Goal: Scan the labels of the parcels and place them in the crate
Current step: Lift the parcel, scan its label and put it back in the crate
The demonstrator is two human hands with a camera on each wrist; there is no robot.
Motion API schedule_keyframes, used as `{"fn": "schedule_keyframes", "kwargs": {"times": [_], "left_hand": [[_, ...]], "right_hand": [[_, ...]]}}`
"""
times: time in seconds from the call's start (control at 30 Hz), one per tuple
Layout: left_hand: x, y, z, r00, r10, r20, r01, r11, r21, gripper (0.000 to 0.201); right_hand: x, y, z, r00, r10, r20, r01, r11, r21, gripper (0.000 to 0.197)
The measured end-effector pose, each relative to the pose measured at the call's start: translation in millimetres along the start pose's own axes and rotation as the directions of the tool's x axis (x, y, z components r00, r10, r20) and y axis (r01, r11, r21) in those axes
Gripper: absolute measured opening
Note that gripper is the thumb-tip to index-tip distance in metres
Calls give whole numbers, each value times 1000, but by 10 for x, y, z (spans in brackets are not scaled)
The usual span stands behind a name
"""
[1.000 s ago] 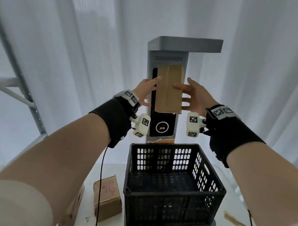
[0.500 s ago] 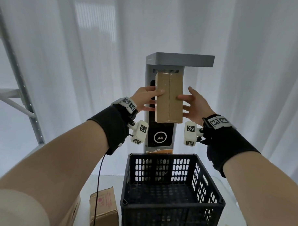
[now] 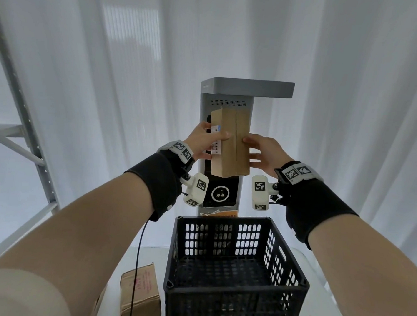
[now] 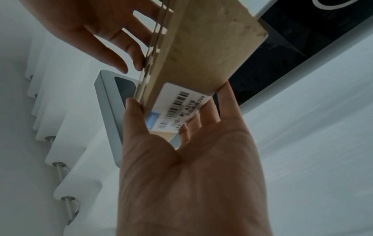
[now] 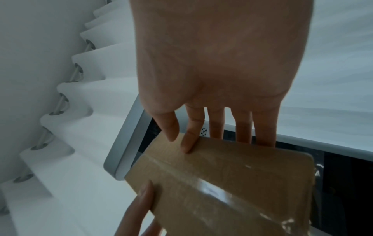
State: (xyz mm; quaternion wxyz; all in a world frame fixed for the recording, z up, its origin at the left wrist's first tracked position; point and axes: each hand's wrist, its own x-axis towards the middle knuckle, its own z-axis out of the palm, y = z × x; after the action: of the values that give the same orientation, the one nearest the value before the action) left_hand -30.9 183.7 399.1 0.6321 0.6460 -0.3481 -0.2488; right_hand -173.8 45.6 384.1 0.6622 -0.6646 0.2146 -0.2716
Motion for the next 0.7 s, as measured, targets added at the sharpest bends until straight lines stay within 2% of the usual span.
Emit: {"fn": "schedule_keyframes", "kwargs": {"times": [0.13,0.27,0.4,0.47,0.6,0.7], "left_hand": [[-14,-11,30,1000,3,15,-3,1000,-1,78],[-21,-4,47,999,13,30,-13,1000,9,68],[-25,7,51,997,31,77,-33,999,18,47],[-28,11,60,996,38,82,-41,999,25,44],[-40,17,63,996,49,80,-50,999,8,44],[-60,17,66,995,63,72,-63,998,-3,38]], "right_hand": [[8,12,11,1000,1,-20,-1,1000,-13,43],[6,29,27,1000,6,-26,-7,1000,-11,45],[-17,16,64,999,18,-27,-17,1000,19,57],[-39,4,75,1000,16,-24,-16,1000,13,60],[-73,3,90,1000,5,30,-4,1000,-16,44],[-68,13,83,999,2,46,-2,1000,-10,64]]}}
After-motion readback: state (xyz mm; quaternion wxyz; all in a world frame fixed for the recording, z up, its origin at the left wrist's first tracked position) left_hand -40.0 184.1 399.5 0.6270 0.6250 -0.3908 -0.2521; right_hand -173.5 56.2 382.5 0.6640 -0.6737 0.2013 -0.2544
